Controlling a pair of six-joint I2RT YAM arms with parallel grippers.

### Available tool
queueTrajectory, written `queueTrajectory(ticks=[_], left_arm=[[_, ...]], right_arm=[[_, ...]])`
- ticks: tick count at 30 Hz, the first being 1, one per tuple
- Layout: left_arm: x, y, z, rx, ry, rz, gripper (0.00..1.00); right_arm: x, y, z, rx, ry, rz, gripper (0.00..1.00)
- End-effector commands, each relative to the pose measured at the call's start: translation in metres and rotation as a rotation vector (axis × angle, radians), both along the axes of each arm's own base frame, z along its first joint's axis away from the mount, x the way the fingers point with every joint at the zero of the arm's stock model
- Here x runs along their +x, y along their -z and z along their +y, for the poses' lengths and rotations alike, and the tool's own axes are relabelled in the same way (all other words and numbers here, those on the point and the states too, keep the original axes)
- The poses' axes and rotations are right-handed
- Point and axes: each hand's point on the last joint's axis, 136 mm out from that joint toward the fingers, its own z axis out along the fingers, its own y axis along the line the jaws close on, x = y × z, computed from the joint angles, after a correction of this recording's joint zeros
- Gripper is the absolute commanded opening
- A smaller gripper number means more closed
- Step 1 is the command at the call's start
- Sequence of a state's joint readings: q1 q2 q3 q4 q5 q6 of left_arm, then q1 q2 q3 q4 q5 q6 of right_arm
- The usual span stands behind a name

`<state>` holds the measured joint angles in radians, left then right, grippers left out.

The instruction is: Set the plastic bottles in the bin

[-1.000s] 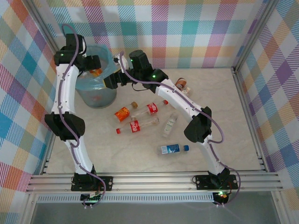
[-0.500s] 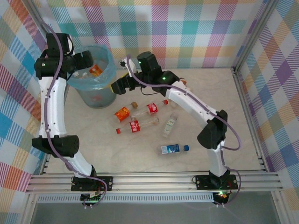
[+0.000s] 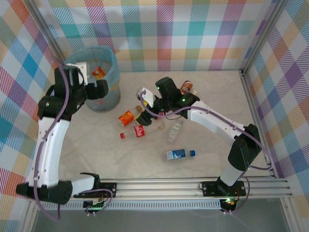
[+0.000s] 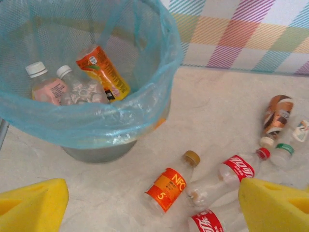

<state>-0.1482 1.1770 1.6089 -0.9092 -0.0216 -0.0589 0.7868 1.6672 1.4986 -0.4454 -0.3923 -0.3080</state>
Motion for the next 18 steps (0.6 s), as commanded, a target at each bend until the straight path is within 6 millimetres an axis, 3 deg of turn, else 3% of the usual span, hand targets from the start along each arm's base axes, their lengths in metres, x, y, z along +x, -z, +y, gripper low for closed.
queueTrajectory(ticks=[1, 4, 8, 18], left_arm=[[-0.019, -0.012, -0.021, -0.063, 0.110, -0.086, 0.90], [-0.042, -0.002, -0.033, -0.099, 0.188, -0.079, 0.90], [-0.059, 0.026, -0.043, -0.160, 0.236, -0.011, 0.90], [-0.071, 0.096, -0.050, -0.291, 0.193, 0.143, 0.90]], right_arm=[[-0.005, 0.023, -0.008, -0.070, -0.099, -0.124, 0.94], [-0.008, 0.050, -0.011, -0.114, -0.148, -0.147, 0.95], [-0.002, 0.083, -0.012, -0.177, -0.167, -0.164, 0.95], [0.016, 0.146, -0.016, -0.340, -0.220, -0.219, 0.95]])
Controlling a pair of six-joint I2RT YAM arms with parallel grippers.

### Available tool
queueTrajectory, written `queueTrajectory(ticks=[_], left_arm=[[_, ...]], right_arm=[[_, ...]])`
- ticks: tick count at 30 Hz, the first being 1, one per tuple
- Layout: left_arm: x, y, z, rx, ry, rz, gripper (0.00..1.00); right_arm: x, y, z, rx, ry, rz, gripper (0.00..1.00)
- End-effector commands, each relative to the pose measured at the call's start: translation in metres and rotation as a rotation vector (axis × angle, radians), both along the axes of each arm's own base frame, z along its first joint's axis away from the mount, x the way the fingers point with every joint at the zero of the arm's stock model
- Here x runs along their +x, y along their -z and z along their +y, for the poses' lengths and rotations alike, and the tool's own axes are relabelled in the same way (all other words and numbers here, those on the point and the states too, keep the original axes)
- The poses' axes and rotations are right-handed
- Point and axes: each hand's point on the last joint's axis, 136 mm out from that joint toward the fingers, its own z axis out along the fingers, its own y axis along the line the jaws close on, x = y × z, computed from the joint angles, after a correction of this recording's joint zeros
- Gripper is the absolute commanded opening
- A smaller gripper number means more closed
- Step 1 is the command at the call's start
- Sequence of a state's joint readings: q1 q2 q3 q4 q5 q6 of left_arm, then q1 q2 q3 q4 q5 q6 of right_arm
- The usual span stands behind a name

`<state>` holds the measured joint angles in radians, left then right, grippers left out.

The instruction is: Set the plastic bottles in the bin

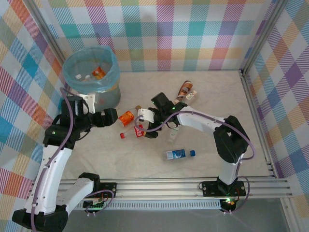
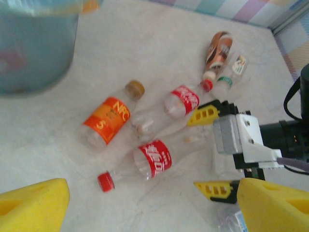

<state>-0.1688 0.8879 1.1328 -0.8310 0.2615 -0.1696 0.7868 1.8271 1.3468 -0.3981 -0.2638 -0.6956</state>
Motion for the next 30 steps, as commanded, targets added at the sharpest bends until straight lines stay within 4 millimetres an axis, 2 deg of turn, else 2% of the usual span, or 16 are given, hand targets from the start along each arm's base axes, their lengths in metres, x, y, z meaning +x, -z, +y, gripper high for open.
queueTrajectory(ticks=[1, 8, 11, 17, 21, 24, 30], left_arm=[[-0.003, 0.005, -0.006, -0.066, -0.009, 0.005, 0.90], [-0.004, 0.039, -0.001, -0.056, -0.060, 0.099, 0.90], [-0.005, 0.045, 0.001, -0.047, -0.064, 0.113, 0.90], [-0.004, 0.044, 0.001, -0.030, -0.058, 0.110, 0.90], [-0.005, 0.042, 0.003, -0.016, -0.058, 0.101, 0.90], [-0.004, 0.038, 0.005, -0.010, -0.065, 0.089, 0.90], [0.000, 0.016, 0.012, -0.021, -0.120, 0.023, 0.90]], right_arm=[[0.005, 0.018, 0.000, -0.048, -0.057, -0.049, 0.95], [0.013, 0.047, 0.000, -0.112, -0.062, -0.047, 0.93], [0.013, 0.060, 0.000, -0.139, -0.073, -0.037, 0.93], [0.007, 0.078, 0.002, -0.193, -0.109, -0.028, 0.92], [0.004, 0.076, 0.004, -0.185, -0.112, -0.022, 0.85], [0.003, 0.070, 0.005, -0.176, -0.108, -0.027, 0.76], [-0.003, 0.041, 0.004, -0.122, -0.078, -0.033, 0.64]])
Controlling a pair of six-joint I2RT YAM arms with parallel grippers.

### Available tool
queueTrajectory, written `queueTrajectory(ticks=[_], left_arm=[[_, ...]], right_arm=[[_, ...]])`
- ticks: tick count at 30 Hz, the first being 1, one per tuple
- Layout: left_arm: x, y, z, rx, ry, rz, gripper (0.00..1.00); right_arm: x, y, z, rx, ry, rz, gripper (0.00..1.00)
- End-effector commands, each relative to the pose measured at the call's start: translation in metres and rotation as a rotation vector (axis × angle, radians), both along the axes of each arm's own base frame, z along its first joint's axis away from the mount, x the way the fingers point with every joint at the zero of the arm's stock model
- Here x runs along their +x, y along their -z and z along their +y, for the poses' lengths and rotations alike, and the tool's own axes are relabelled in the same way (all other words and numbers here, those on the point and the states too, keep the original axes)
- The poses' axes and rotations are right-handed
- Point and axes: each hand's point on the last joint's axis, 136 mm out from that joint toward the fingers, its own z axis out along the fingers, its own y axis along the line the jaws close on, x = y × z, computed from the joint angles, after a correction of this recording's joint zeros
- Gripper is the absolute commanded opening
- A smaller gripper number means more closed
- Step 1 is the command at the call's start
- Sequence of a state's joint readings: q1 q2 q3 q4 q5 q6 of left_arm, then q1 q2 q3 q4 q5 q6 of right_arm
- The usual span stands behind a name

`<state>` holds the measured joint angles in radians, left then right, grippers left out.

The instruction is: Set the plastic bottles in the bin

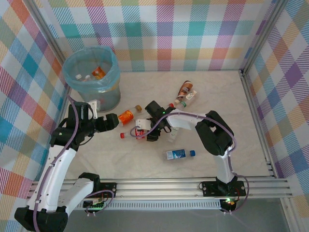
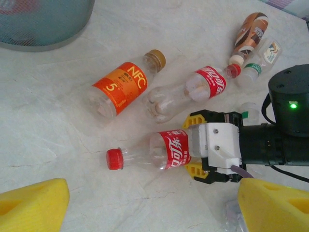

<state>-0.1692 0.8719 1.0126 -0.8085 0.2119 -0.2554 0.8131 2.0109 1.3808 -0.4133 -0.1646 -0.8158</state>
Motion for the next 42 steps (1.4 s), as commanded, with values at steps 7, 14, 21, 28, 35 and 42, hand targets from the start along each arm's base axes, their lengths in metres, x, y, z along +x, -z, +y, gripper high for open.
queueTrajectory(ticks=[7, 14, 21, 28, 35, 42], left_arm=[[0.009, -0.065, -0.001, -0.134, -0.082, -0.193, 0.96], [0.017, -0.080, -0.024, -0.288, -0.032, -0.191, 0.97], [0.023, -0.079, -0.022, -0.328, -0.073, -0.183, 0.80], [0.025, -0.086, -0.031, -0.418, -0.065, -0.179, 0.63], [0.030, -0.083, -0.039, -0.451, -0.041, -0.152, 0.60], [0.034, -0.089, -0.043, -0.476, -0.027, -0.162, 0.43]], right_arm=[[-0.024, -0.104, 0.011, 0.278, 0.047, 0.009, 0.61], [-0.036, -0.174, 0.025, 0.507, 0.113, 0.103, 0.59], [-0.044, -0.205, 0.029, 0.600, 0.094, 0.130, 0.60], [-0.039, -0.212, 0.027, 0.612, 0.129, 0.105, 0.61], [-0.039, -0.220, 0.030, 0.647, 0.127, 0.110, 0.62], [-0.037, -0.225, 0.030, 0.650, 0.129, 0.089, 0.62]])
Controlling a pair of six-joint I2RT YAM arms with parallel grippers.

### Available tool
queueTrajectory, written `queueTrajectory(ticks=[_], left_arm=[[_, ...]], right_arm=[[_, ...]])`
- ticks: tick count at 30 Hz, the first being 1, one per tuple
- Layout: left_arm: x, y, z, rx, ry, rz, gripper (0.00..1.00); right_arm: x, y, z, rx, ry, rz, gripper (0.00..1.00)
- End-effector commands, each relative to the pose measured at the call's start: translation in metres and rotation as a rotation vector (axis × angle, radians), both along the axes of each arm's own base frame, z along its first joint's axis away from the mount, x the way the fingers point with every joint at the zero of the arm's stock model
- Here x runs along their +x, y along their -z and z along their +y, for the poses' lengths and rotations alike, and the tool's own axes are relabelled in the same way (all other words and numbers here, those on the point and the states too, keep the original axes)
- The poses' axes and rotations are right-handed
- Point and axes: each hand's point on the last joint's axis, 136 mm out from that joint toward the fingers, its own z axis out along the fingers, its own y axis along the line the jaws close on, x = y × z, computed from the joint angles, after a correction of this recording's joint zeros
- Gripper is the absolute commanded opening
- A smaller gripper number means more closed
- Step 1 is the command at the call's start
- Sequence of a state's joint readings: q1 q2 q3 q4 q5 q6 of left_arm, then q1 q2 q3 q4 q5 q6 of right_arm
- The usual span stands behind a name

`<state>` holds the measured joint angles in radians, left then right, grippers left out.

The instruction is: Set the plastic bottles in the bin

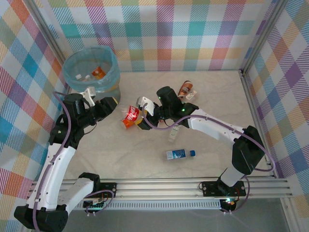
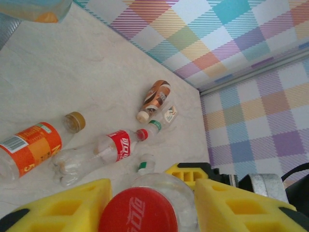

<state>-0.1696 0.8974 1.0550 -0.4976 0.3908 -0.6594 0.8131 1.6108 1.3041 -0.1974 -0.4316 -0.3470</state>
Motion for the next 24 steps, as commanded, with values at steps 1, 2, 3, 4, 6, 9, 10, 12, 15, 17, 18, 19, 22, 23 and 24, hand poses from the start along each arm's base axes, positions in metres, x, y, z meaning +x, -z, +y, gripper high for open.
queueTrajectory(ticks=[1, 2, 3, 4, 6, 9, 10, 12, 15, 17, 18, 19, 22, 23, 24], left_arm=[[0.000, -0.012, -0.007, -0.025, 0.033, -0.045, 0.42], [0.001, -0.014, -0.007, -0.025, 0.033, -0.049, 0.39], [0.001, -0.017, -0.007, -0.026, 0.032, -0.055, 0.38], [0.002, -0.019, -0.007, -0.026, 0.031, -0.061, 0.37], [0.003, -0.027, -0.006, -0.027, 0.024, -0.079, 0.33], [0.005, -0.046, -0.002, -0.024, -0.004, -0.122, 0.24], [0.006, -0.053, 0.000, -0.020, -0.017, -0.137, 0.20], [0.009, -0.069, 0.008, -0.008, -0.060, -0.171, 0.07], [0.015, -0.096, 0.017, 0.020, -0.114, -0.233, 0.00], [0.022, -0.111, 0.022, 0.050, -0.142, -0.260, 0.00], [0.026, -0.120, 0.025, 0.073, -0.154, -0.277, 0.00], [0.030, -0.127, 0.028, 0.094, -0.165, -0.287, 0.00], [0.043, -0.152, 0.036, 0.158, -0.196, -0.323, 0.00], [0.048, -0.160, 0.041, 0.180, -0.211, -0.331, 0.00], [0.052, -0.168, 0.045, 0.199, -0.228, -0.339, 0.00]], right_arm=[[-0.005, -0.027, 0.002, 0.065, -0.014, -0.036, 0.62], [-0.004, -0.028, 0.002, 0.067, -0.012, -0.038, 0.62], [-0.004, -0.030, 0.002, 0.069, -0.009, -0.039, 0.62], [-0.003, -0.030, 0.002, 0.069, -0.006, -0.039, 0.63], [-0.001, -0.034, 0.003, 0.074, 0.003, -0.043, 0.64], [0.002, -0.044, 0.005, 0.093, 0.012, -0.057, 0.68], [0.004, -0.049, 0.006, 0.099, 0.020, -0.062, 0.70], [0.010, -0.058, 0.008, 0.111, 0.038, -0.078, 0.77], [0.020, -0.079, 0.010, 0.147, 0.077, -0.125, 0.97], [0.027, -0.092, 0.011, 0.173, 0.102, -0.160, 1.00], [0.030, -0.099, 0.012, 0.182, 0.117, -0.175, 1.00], [0.033, -0.104, 0.012, 0.186, 0.126, -0.182, 1.00], [0.045, -0.115, 0.016, 0.175, 0.164, -0.188, 1.00], [0.051, -0.116, 0.017, 0.158, 0.183, -0.178, 1.00], [0.058, -0.118, 0.019, 0.140, 0.211, -0.168, 1.00]])
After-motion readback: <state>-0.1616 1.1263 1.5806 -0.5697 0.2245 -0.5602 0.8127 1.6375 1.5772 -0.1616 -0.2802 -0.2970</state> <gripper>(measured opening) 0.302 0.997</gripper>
